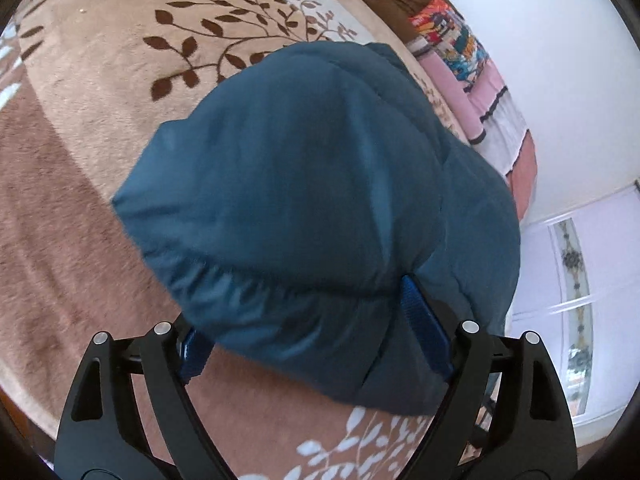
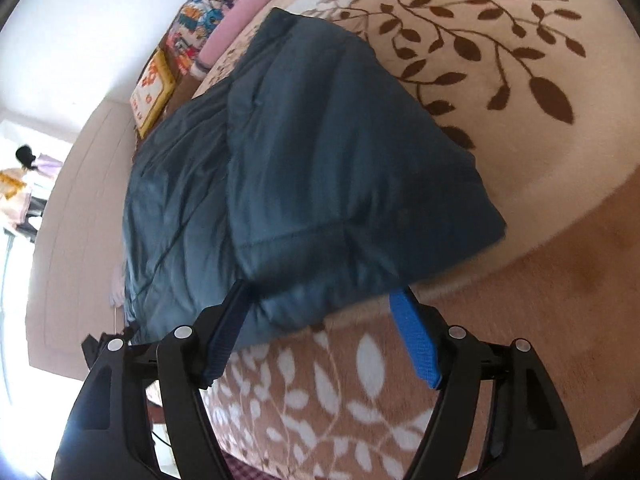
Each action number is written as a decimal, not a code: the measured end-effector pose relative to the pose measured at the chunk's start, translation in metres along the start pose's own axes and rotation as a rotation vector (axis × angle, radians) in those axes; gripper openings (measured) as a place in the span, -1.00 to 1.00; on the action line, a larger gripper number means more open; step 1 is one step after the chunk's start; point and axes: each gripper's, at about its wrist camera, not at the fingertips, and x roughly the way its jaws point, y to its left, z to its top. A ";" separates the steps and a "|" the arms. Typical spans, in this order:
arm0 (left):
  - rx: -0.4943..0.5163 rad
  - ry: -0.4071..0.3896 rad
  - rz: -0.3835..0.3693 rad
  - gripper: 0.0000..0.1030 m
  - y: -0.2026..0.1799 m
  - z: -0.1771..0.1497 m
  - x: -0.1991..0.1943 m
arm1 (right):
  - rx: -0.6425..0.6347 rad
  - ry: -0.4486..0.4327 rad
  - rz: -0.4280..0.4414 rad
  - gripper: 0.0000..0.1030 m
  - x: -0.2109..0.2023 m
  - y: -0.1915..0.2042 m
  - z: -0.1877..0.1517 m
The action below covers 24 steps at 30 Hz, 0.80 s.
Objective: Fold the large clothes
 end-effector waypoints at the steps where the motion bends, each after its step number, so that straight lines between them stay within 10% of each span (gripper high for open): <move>1: -0.002 -0.005 -0.004 0.63 -0.001 0.001 0.001 | 0.014 -0.001 0.006 0.38 0.003 -0.002 0.004; 6: 0.055 -0.051 -0.023 -0.01 -0.011 0.004 -0.002 | 0.027 -0.035 0.004 0.24 0.010 -0.002 0.012; 10: 0.156 -0.094 -0.004 -0.50 -0.029 0.003 -0.013 | -0.033 -0.070 -0.036 -0.26 0.007 0.010 0.010; 24: 0.274 -0.106 0.031 -0.65 -0.035 -0.016 -0.055 | -0.221 -0.126 -0.211 -0.55 -0.019 0.040 -0.028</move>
